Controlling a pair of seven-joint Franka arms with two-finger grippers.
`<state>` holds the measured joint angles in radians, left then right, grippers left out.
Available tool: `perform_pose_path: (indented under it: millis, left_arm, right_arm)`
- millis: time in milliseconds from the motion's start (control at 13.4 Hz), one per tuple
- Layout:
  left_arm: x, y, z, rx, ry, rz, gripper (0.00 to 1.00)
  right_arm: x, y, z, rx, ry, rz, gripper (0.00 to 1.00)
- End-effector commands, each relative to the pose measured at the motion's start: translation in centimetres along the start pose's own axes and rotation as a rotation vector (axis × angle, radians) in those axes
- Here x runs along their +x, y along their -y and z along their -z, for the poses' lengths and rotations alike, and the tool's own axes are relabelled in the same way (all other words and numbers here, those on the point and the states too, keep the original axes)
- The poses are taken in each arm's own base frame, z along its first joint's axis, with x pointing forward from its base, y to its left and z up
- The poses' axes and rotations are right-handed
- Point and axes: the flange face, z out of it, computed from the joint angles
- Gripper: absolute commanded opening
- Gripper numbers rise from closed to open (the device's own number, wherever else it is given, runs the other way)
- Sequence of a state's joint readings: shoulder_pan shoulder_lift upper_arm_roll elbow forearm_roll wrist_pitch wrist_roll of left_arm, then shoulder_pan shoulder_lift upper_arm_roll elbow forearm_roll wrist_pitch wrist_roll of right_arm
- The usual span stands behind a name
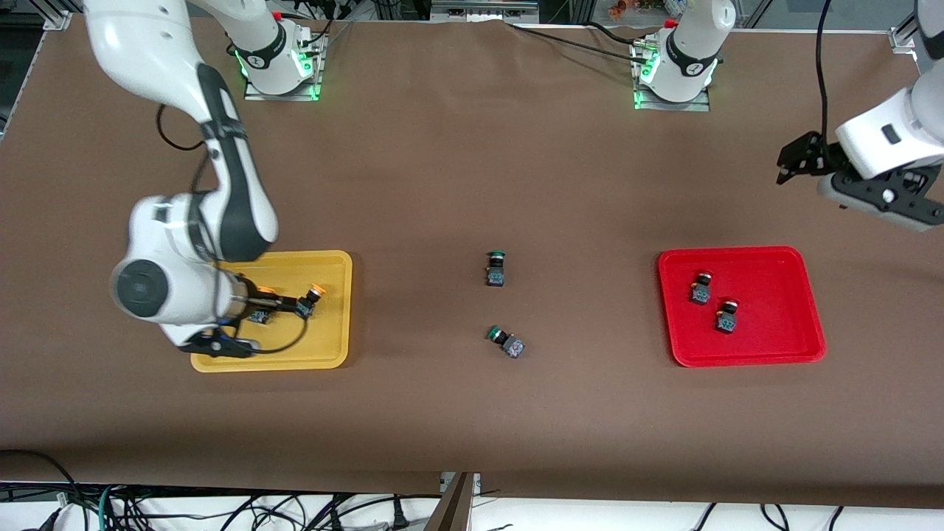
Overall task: Place red and yellow buttons in trays
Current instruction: 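Open the right gripper over the yellow tray and lift it away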
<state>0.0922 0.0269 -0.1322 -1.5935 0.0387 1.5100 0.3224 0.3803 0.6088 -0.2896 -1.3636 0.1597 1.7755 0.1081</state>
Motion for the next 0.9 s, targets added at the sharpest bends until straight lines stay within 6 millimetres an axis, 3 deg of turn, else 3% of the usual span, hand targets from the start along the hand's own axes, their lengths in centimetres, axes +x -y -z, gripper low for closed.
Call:
perform_pose_path:
  millis: [0, 224, 449, 523, 673, 822]
  left_arm:
    - [-1.2, 2.8, 0.1, 0.022, -0.048, 0.083, 1.0]
    - [-1.5, 5.3, 0.5, 0.002, -0.126, 0.175, 1.0]
    - [-1.6, 5.4, 0.3, 0.003, -0.121, 0.169, 1.0]
    - [-1.6, 5.1, 0.4, 0.003, -0.12, 0.166, 1.0]
    - [-1.5, 4.7, 0.3, 0.0, -0.11, 0.158, 1.0]
    - [-1.5, 4.6, 0.4, 0.0, -0.11, 0.158, 1.0]
  right_arm:
    - [-2.9, -2.0, 8.0, -0.008, 0.011, 0.059, 1.0]
    - [-6.5, -3.9, 13.5, 0.006, 0.062, 0.041, 1.0]
    - [-11.5, -4.8, 19.7, 0.029, 0.001, 0.063, 1.0]
    - [-13.4, -5.0, 21.0, 0.051, -0.01, 0.081, 1.0]
    - [-16.3, -6.4, 21.5, 0.008, -0.011, 0.093, 1.0]
    - [-19.2, -9.3, 24.8, 0.012, -0.08, 0.055, 1.0]
